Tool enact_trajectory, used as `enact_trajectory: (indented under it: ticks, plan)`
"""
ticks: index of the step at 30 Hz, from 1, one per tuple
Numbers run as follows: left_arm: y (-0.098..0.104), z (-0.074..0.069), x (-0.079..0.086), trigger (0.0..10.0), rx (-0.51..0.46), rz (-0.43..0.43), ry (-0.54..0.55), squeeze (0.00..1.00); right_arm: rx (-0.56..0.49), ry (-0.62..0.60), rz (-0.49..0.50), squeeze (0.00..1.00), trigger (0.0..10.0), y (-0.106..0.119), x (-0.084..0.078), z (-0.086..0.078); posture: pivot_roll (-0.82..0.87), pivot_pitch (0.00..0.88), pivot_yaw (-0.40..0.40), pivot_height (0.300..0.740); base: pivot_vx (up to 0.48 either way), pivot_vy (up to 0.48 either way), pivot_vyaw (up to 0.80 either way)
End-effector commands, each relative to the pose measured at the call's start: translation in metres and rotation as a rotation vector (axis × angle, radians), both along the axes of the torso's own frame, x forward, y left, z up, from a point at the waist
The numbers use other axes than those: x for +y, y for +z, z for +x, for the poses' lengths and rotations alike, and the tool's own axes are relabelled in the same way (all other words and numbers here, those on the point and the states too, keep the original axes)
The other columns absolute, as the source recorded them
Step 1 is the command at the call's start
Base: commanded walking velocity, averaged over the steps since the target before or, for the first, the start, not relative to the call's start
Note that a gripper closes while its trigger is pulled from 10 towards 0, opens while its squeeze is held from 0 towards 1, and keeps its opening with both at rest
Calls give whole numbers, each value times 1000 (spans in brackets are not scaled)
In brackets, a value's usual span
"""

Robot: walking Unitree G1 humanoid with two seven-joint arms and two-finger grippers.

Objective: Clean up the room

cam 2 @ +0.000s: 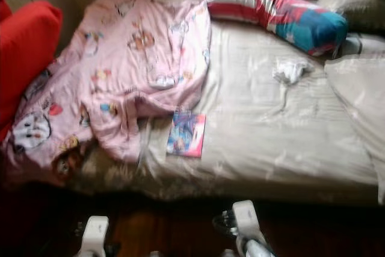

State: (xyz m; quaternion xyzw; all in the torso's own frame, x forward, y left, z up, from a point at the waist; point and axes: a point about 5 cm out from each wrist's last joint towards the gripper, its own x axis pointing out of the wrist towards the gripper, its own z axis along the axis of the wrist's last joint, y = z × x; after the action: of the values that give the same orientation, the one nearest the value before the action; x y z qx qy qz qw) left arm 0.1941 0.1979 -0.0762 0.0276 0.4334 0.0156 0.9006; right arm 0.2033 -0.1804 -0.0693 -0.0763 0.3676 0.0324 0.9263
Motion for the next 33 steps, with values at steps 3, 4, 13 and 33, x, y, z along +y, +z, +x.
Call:
enact_trajectory:
  ticks: [3,4,13,33]
  plan:
    - [-3,-7,5,10000,26,11,12,0,23,-2,17,0,10000,-3,6,-4,-89,170,42,740,0,324,0]
    - [-3,-7,5,10000,25,11,12,0,23,-2,18,0,10000,-3,6,-4,-89,170,42,740,0,326,0]
    - [-2,-5,4,10000,21,10,10,0,14,3,20,0,10000,-2,9,-1,-88,172,41,740,0,322,0]
    - [-3,-8,5,10000,25,10,1,0,22,7,27,0,10000,-4,10,-4,-86,172,41,740,0,97,0]
